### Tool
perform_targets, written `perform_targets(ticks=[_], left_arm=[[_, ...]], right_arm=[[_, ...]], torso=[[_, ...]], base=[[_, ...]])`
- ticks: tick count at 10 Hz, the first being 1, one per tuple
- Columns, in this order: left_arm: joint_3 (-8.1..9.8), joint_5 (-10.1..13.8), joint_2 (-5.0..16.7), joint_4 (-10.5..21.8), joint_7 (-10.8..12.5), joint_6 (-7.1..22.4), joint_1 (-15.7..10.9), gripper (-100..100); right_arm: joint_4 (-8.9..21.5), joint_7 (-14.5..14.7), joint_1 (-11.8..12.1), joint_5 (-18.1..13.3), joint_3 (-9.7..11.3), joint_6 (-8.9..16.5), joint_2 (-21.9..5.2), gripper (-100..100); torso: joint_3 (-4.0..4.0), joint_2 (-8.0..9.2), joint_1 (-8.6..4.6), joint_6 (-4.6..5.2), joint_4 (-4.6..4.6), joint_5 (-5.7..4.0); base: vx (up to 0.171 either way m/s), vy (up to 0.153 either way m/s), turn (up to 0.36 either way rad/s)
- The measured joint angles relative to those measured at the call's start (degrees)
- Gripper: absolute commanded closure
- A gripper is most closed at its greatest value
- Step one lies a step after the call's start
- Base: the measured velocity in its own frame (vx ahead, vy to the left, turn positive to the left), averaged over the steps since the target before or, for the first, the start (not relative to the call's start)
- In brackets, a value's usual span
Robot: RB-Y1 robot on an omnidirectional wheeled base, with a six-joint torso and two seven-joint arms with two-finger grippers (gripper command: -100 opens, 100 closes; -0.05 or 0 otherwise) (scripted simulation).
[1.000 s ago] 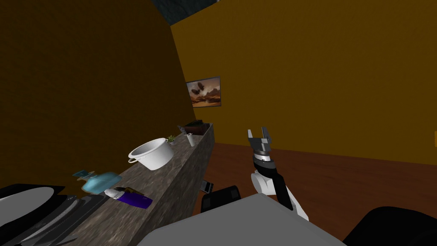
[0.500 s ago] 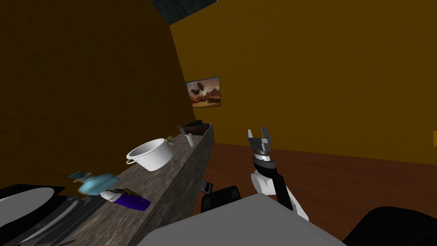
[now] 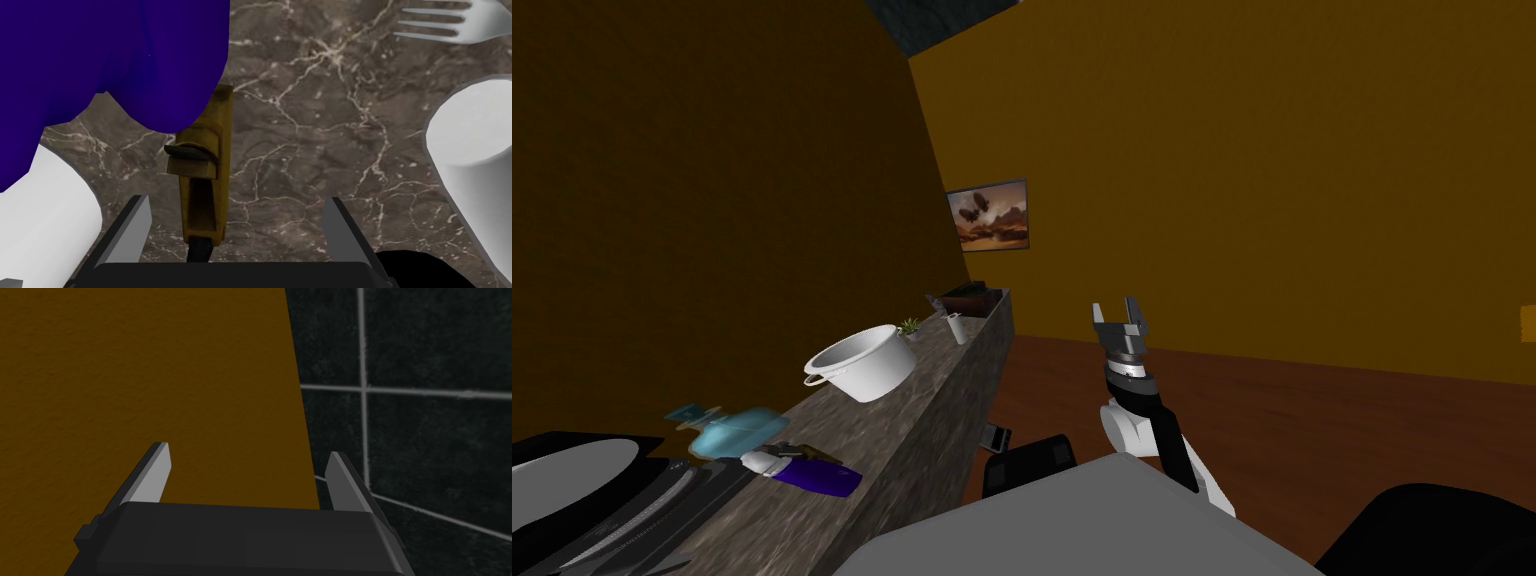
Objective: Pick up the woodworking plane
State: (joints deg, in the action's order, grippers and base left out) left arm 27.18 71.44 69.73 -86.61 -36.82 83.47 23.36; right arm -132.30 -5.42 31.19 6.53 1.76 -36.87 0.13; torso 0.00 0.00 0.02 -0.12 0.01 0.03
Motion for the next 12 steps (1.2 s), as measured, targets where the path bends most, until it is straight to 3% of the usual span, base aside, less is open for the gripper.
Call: perform_targets(ticks=[12], left_arm=[[-0.5, 0.4, -0.2, -0.6, -0.3, 0.9, -0.1, -100]], right_arm=[[0.0, 0.0, 0.0, 0.0, 0.0, 0.0, 0.0, 0]], torso=[[0.01, 0.02, 0.04, 0.01, 0.0, 0.01]], base=[[-0.002, 0.005, -0.022]])
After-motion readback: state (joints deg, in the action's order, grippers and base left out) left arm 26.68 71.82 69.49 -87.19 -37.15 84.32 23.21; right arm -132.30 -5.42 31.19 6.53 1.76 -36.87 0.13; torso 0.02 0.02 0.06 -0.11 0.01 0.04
